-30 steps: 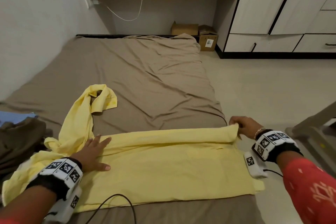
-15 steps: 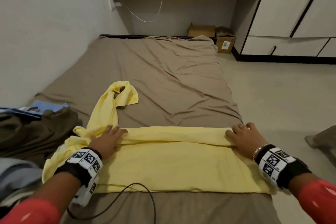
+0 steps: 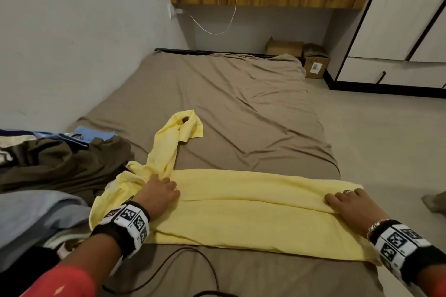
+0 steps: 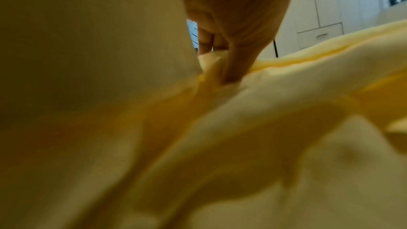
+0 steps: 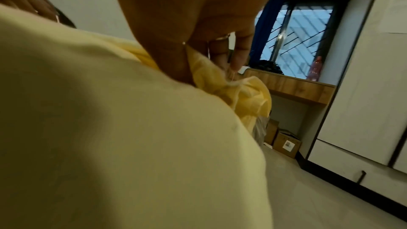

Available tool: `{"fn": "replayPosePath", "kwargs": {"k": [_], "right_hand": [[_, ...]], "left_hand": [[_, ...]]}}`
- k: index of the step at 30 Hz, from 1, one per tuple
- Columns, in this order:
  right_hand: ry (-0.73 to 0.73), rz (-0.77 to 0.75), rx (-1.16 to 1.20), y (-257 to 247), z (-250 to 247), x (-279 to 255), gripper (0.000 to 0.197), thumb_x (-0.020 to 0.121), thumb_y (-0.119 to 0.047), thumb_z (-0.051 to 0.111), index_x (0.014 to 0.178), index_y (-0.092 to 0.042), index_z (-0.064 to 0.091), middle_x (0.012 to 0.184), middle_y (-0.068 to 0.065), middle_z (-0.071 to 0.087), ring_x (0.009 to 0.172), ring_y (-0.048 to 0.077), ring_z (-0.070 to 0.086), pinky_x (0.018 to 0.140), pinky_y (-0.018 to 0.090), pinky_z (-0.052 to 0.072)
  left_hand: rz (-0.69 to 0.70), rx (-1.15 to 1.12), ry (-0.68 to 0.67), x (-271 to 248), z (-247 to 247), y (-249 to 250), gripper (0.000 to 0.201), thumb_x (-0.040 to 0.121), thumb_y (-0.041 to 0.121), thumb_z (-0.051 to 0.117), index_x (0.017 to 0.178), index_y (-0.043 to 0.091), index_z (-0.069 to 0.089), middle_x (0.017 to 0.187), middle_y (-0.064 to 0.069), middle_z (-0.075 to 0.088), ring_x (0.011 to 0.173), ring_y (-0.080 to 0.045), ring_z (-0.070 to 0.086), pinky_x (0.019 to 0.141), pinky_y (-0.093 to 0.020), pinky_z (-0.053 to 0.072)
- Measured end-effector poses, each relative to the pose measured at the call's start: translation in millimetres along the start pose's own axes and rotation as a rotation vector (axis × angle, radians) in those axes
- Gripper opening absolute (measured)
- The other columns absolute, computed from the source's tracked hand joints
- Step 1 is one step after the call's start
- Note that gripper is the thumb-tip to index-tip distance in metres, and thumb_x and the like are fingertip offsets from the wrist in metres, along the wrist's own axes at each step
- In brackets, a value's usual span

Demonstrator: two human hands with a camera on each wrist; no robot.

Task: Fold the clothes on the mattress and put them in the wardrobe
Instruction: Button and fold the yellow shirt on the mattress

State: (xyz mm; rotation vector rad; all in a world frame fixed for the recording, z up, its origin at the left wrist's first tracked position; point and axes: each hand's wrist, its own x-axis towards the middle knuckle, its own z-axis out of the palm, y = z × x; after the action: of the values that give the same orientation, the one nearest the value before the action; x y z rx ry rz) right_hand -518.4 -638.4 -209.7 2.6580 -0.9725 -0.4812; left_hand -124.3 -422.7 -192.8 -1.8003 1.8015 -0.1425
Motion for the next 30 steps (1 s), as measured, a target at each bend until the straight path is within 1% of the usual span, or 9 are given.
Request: {"fn": "replayPosePath", "kwargs": {"k": [3, 5, 8, 12, 18, 23, 26, 28, 30], "right_hand": [[-0.113, 0.056, 0.076, -1.5, -21.8, -6.1, 0.037, 0.089, -0.024, 0.05, 0.124, -0.027, 0.04, 0.115, -0.003, 0.055, 0.102, 0.017, 0.054, 0.087, 0.028, 0.044], [-0.18, 0.143, 0.228, -0.2, -38.6, -2.3, 0.039, 0.094, -0.021, 0.037, 0.133, -0.027, 0.039, 0.128, -0.002, 0.045, 0.116, 0.015, 0.046, 0.097, 0.023, 0.039], [-0.057, 0.117, 0.287, -21.3, -55.4, 20.7, 0.047, 0.098, -0.028, 0.034, 0.144, -0.02, 0.026, 0.152, 0.006, 0.021, 0.136, 0.021, 0.029, 0.109, 0.026, 0.024], [-0.349, -0.045, 0.318, -85.3, -50.2, 48.8, 0.09, 0.076, -0.074, 0.01, 0.149, -0.024, -0.005, 0.156, 0.006, -0.016, 0.144, 0.025, -0.005, 0.115, 0.04, 0.008], [-0.42, 0.332, 0.507, -31.3, -3.6, 25.7, 0.067, 0.093, -0.061, 0.019, 0.146, -0.033, -0.011, 0.154, -0.005, -0.021, 0.144, 0.023, -0.013, 0.114, 0.05, 0.002], [-0.505, 0.364, 0.468, -20.5, 9.6, 19.1, 0.074, 0.092, -0.063, 0.02, 0.145, -0.027, -0.018, 0.154, 0.004, -0.023, 0.143, 0.031, -0.012, 0.116, 0.048, 0.006], [-0.603, 0.326, 0.342, -9.3, -25.4, 39.5, 0.081, 0.093, -0.061, 0.025, 0.148, -0.012, -0.008, 0.156, 0.013, -0.006, 0.144, 0.03, 0.004, 0.115, 0.035, 0.011], [-0.584, 0.278, 0.25, -4.8, -76.0, 61.2, 0.074, 0.097, -0.048, 0.033, 0.148, -0.007, -0.001, 0.157, 0.009, 0.005, 0.143, 0.021, 0.014, 0.11, 0.025, 0.014], [-0.451, 0.187, 0.134, -15.3, -128.1, 89.9, 0.064, 0.099, -0.037, 0.035, 0.148, -0.011, 0.002, 0.156, 0.006, 0.011, 0.141, 0.016, 0.019, 0.103, 0.019, 0.013]], "left_hand": [[-0.009, -0.066, -0.074, -9.8, 7.3, 0.9, 0.041, 0.094, 0.032, 0.03, 0.126, 0.02, 0.051, 0.123, -0.004, 0.051, 0.111, -0.025, 0.05, 0.09, -0.04, 0.035], [-0.01, -0.112, -0.086, -15.4, -0.2, 0.2, 0.044, 0.088, 0.042, 0.028, 0.11, 0.03, 0.064, 0.104, 0.002, 0.06, 0.091, -0.018, 0.059, 0.074, -0.035, 0.043], [-0.027, -0.084, -0.039, -11.3, 13.2, 2.3, 0.05, 0.096, 0.049, 0.024, 0.143, 0.031, 0.031, 0.135, -0.003, 0.041, 0.119, -0.025, 0.044, 0.094, -0.042, 0.035], [-0.064, -0.145, -0.142, -11.3, 11.9, 5.7, 0.057, 0.096, 0.053, 0.026, 0.147, 0.03, 0.015, 0.149, -0.003, 0.024, 0.132, -0.025, 0.029, 0.105, -0.046, 0.025], [-0.146, -0.262, -0.169, -22.3, 17.8, 6.4, 0.057, 0.096, 0.052, 0.029, 0.148, 0.032, 0.014, 0.154, 0.004, 0.015, 0.137, -0.022, 0.023, 0.106, -0.043, 0.025], [-0.259, -0.573, -0.172, -22.2, 13.8, 12.0, 0.053, 0.094, 0.053, 0.036, 0.142, 0.031, 0.031, 0.15, 0.006, 0.026, 0.136, -0.019, 0.025, 0.107, -0.044, 0.025], [-0.45, -1.214, 0.22, -26.1, 16.7, 5.4, 0.033, 0.092, 0.031, 0.055, 0.12, 0.015, 0.06, 0.132, -0.006, 0.051, 0.123, -0.023, 0.045, 0.1, -0.035, 0.036], [-0.574, -1.396, 0.53, -30.8, 17.1, 1.3, 0.024, 0.091, 0.011, 0.056, 0.114, 0.007, 0.062, 0.122, -0.012, 0.055, 0.116, -0.027, 0.049, 0.096, -0.033, 0.038], [-0.669, -1.452, 0.622, -32.3, 20.0, -6.0, 0.025, 0.091, 0.003, 0.052, 0.115, 0.007, 0.06, 0.12, -0.011, 0.053, 0.115, -0.026, 0.049, 0.096, -0.033, 0.039]]}}
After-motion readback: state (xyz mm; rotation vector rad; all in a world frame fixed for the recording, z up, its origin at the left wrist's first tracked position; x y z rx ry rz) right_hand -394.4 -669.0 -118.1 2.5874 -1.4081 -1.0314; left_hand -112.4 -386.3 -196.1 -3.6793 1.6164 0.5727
